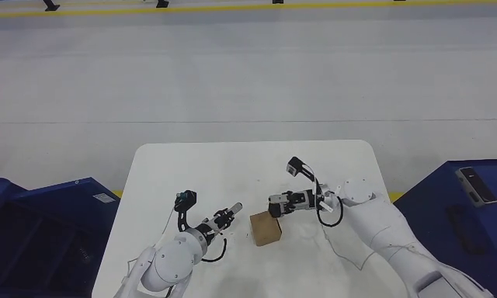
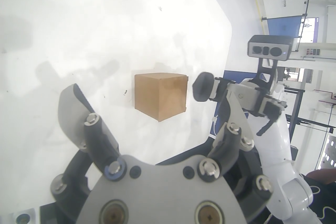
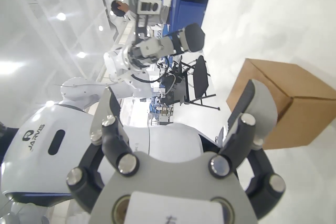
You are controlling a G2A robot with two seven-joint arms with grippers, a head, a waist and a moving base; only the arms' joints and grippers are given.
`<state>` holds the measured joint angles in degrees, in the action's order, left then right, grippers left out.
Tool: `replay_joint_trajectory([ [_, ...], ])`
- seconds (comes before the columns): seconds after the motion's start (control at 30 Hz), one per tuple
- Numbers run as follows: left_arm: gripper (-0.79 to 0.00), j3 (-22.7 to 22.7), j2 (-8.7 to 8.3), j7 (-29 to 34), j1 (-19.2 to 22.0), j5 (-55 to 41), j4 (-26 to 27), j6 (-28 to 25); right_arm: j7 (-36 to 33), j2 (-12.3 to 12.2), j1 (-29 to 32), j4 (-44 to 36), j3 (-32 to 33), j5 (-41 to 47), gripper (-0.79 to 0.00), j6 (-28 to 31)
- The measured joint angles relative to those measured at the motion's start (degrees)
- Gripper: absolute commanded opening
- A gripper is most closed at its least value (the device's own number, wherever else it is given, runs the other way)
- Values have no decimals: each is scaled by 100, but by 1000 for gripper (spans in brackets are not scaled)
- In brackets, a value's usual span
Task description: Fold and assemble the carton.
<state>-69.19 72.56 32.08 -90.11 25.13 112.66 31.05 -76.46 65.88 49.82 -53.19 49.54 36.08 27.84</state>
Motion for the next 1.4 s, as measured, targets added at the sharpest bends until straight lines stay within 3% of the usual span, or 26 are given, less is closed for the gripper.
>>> replay_joint_trajectory([
  [0.43, 0, 58, -9, 19, -5, 33, 47, -138, 13, -50, 66, -122, 141, 87, 0, 11],
  [0.7, 0, -145, -255, 398, -385, 1273, 365, -2956, 13, -50, 66, -122, 141, 87, 0, 11],
  [0.83, 0, -116, -338, 516, -407, 1520, 167, -4374, 41, -51, 84, -140, 146, 71, 0, 1],
  [0.93, 0, -52, -382, 279, -361, 1860, -140, -5414, 573, -76, 247, -285, 230, -113, 0, -117],
  [1.0, 0, -92, -385, 33, -336, 2036, -263, -5622, 962, -105, 406, -422, 343, -103, 0, -214],
  [1.1, 0, -98, -383, 65, -336, 2020, -260, -5400, 1449, -139, 532, -614, 425, -479, 0, -189],
  [1.3, 0, -92, -383, 58, -328, 2030, -251, -5414, 1396, -138, 528, -604, 420, -414, 0, -183],
  [1.4, 0, 17, -379, -456, -148, 2375, -547, -5878, 1496, -142, 641, -703, 461, -344, 0, -293],
])
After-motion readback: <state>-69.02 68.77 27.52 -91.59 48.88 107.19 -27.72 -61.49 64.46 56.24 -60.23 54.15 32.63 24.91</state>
